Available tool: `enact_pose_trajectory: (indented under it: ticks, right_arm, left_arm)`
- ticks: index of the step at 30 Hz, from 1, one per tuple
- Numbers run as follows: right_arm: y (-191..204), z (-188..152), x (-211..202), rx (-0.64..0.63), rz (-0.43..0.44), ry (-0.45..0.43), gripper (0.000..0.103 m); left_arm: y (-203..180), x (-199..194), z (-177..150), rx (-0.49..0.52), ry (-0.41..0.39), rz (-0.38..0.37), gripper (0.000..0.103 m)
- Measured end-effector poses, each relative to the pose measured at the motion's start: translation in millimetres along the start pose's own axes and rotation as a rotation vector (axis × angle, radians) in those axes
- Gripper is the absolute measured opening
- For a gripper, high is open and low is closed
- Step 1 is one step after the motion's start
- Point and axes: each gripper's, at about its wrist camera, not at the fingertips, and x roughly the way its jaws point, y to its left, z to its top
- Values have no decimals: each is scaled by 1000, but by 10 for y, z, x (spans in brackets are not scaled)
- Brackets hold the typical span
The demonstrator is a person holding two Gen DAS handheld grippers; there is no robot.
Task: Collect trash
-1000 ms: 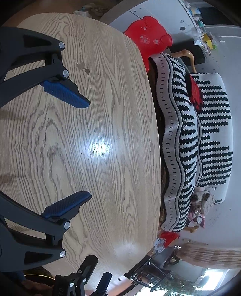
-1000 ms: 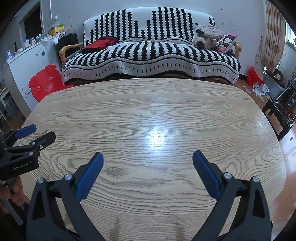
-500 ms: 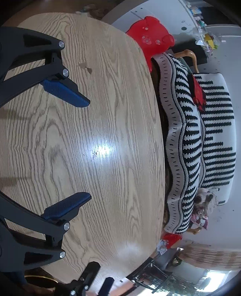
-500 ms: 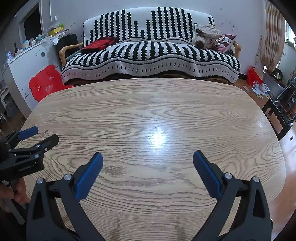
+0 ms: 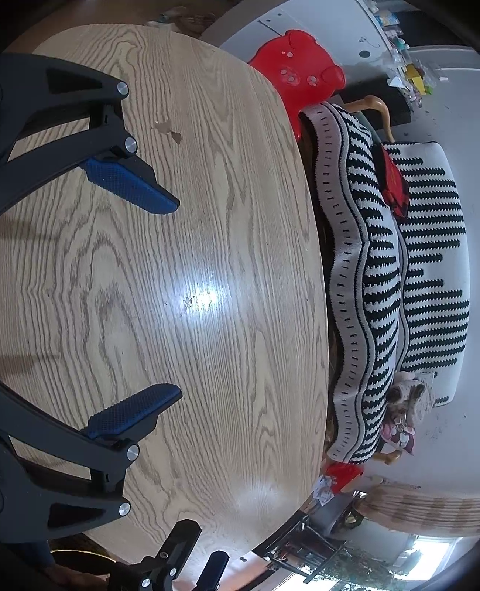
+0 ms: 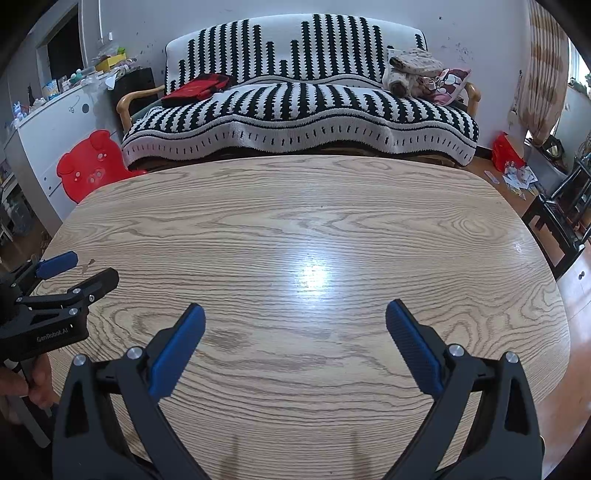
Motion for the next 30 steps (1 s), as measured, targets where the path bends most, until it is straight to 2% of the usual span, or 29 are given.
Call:
enact_pose_trajectory:
  ticks: [30]
  right_arm:
    - [3,-8,-1,-1,-2,0,95]
  left_arm:
    - [36,5,-26,-4,13,-2,92]
